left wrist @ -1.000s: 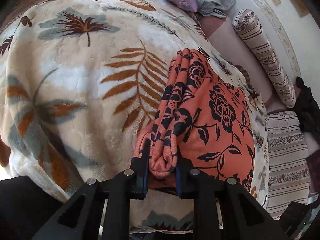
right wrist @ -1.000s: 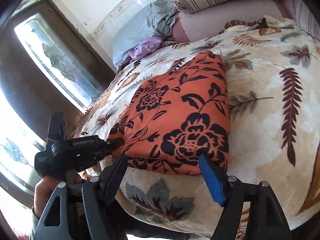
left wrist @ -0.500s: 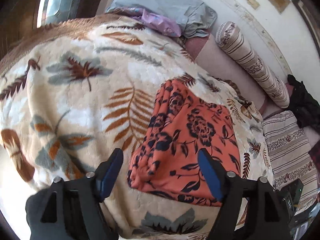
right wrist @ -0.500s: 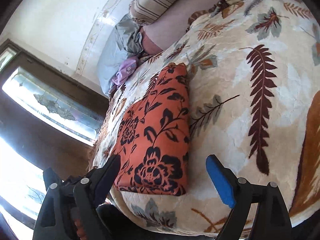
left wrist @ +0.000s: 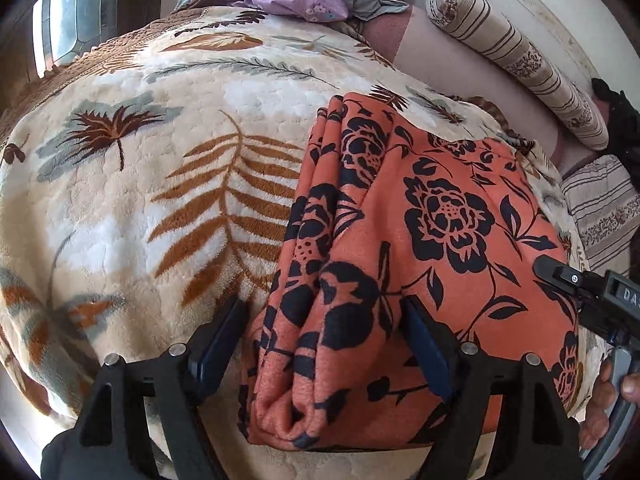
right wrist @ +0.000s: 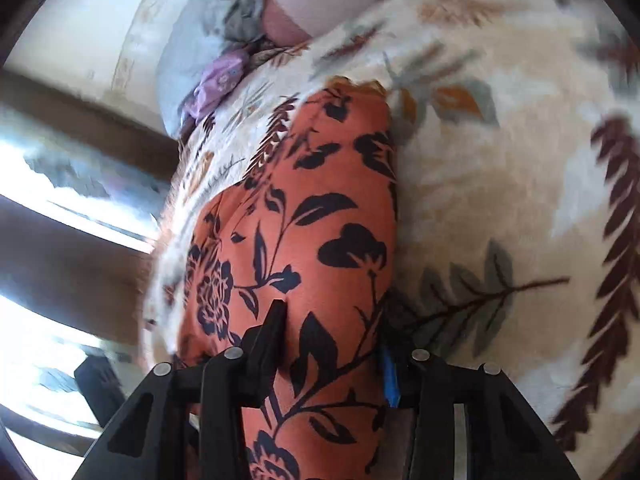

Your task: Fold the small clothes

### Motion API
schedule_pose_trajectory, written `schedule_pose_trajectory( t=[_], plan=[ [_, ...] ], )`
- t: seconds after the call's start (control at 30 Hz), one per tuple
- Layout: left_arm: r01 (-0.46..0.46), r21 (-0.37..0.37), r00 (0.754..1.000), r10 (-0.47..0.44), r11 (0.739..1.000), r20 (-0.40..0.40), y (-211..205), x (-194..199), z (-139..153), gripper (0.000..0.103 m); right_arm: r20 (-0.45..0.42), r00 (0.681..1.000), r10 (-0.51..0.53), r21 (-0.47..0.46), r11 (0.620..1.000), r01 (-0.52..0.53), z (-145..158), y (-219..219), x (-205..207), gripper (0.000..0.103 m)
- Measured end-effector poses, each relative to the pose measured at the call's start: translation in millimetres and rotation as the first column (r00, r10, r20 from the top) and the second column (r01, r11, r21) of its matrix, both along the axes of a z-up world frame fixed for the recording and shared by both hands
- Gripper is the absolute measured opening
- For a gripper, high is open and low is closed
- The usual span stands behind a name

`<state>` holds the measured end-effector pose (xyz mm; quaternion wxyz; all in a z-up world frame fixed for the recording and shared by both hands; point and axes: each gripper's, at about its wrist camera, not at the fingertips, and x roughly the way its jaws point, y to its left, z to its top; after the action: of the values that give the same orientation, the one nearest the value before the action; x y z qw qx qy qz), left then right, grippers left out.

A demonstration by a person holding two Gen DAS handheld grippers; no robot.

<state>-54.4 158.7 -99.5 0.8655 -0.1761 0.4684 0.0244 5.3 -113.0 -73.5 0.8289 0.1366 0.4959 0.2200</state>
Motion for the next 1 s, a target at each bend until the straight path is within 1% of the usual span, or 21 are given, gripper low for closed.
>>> schedule_pose_trajectory(
  t=[0.03,0.07,0.1,0.13,0.17,0.2,0.23,0.3,0.37,0.4,0.43,0.47,0.5,0.53,0.57,0.6,0.63,0.67,0.73,0.9,1.0],
  plan=[
    [0.002,0.001,1.000,-0.002,1.000,0.004,0,0,0,0.082,0.054,0.998,0.025,-0.066,0.998,-0.021,6,10,-7,0.041],
    [0.006,0.006,1.000,-0.006,1.000,0.009,-1,-1,0,0.082,0.065,0.997,0.033,-0.102,0.994,-0.027,3,14,-10,0.042],
    [0.009,0.009,1.000,-0.009,1.000,0.016,-1,-1,0,0.083,0.024,0.999,0.026,-0.089,0.996,-0.024,-8,11,-5,0.046],
    [0.011,0.002,1.000,-0.011,1.000,0.022,-1,-2,1,0.083,-0.057,0.998,0.002,-0.013,1.000,-0.003,-23,1,2,0.060],
    [0.012,-0.009,1.000,-0.011,1.000,0.022,1,-4,3,0.083,-0.134,0.990,-0.039,0.104,0.993,0.053,-35,-15,5,0.072],
    [0.010,-0.028,1.000,-0.010,1.000,0.013,4,-6,7,0.083,-0.173,0.982,-0.076,0.201,0.973,0.110,-41,-30,4,0.073],
    [0.010,-0.058,1.000,-0.009,0.998,0.013,7,-8,13,0.083,-0.181,0.979,-0.095,0.267,0.953,0.142,-42,-41,2,0.075],
    [0.014,-0.150,0.998,-0.005,0.989,0.059,16,-13,28,0.083,-0.174,0.979,-0.111,0.341,0.926,0.165,-41,-55,-2,0.085],
    [0.011,-0.222,0.995,0.011,0.975,0.094,27,-14,39,0.087,-0.201,0.975,-0.091,0.389,0.907,0.165,-46,-59,2,0.088],
    [-0.001,-0.229,0.995,0.024,0.973,0.098,31,-11,38,0.091,-0.225,0.972,-0.069,0.400,0.903,0.156,-50,-56,6,0.088],
    [-0.013,-0.211,0.997,0.028,0.977,0.069,32,-5,31,0.091,-0.245,0.968,-0.049,0.398,0.906,0.146,-55,-49,11,0.088],
    [-0.019,-0.169,1.000,0.015,0.985,-0.027,30,3,16,0.091,-0.250,0.968,-0.026,0.379,0.917,0.122,-59,-41,13,0.088],
    [0.004,-0.138,0.995,-0.018,0.990,-0.095,26,8,2,0.089,-0.217,0.976,-0.003,0.329,0.941,0.076,-56,-32,13,0.086],
    [0.026,-0.087,0.999,-0.030,0.996,-0.044,20,3,5,0.086,-0.171,0.985,0.027,0.259,0.966,0.018,-49,-19,12,0.074],
    [0.056,-0.061,0.998,-0.059,0.997,-0.038,15,1,9,0.077,-0.134,0.990,0.054,0.163,0.986,-0.031,-39,-7,8,0.062],
    [0.091,-0.092,0.995,-0.094,0.992,-0.032,11,1,13,0.051,-0.093,0.992,0.084,0.096,0.993,-0.075,-31,1,4,0.061],
    [0.083,-0.105,0.996,-0.086,0.991,-0.033,11,1,17,0.040,-0.059,0.992,0.109,0.039,0.993,-0.107,-22,8,3,0.054],
    [0.082,-0.106,0.996,-0.086,0.991,-0.025,10,3,22,0.035,-0.026,0.991,0.128,-0.002,0.992,-0.128,-12,12,2,0.047],
    [0.089,-0.097,0.996,-0.088,0.991,0.018,4,4,36,0.031,0.053,0.986,0.156,-0.057,0.987,-0.153,13,16,1,0.041],
    [0.140,-0.085,0.974,-0.121,0.987,0.194,-23,25,81,0.030,0.229,0.965,0.129,-0.114,0.988,-0.105,73,-8,14,0.040],
    [0.180,-0.114,0.966,-0.154,0.977,0.206,-46,57,79,0.032,0.247,0.968,0.044,-0.090,0.996,-0.022,80,-46,29,0.040]
  ],
)
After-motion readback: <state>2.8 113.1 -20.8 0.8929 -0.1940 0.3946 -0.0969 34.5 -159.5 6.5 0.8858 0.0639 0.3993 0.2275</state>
